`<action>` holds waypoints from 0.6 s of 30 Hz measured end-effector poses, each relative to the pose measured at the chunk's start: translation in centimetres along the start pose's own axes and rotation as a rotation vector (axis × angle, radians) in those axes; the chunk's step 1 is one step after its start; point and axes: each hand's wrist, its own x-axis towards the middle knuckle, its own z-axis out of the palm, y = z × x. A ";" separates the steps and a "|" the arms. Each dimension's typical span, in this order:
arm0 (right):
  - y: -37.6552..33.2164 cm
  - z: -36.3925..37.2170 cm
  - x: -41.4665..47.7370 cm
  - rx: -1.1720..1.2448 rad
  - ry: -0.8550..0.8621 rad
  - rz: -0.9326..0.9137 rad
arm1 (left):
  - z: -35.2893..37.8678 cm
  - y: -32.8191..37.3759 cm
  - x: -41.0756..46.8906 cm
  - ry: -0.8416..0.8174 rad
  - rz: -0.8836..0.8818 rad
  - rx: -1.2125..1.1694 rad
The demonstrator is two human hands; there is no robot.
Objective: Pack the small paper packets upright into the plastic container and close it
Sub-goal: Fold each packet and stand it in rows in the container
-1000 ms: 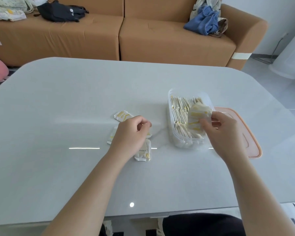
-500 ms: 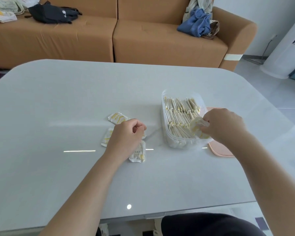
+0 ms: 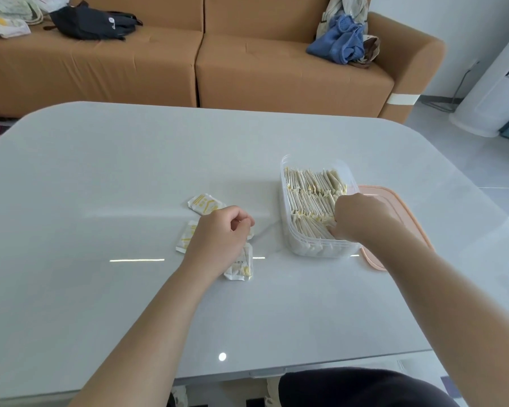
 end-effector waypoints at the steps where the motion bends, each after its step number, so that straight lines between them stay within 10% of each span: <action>1: 0.0 0.3 0.2 0.062 -0.003 0.010 | 0.0 0.0 0.0 -0.004 -0.004 0.003; 18: 1.4 1.1 -1.0 0.469 -0.088 -0.013 | -0.2 -1.0 0.1 -0.038 -0.050 0.077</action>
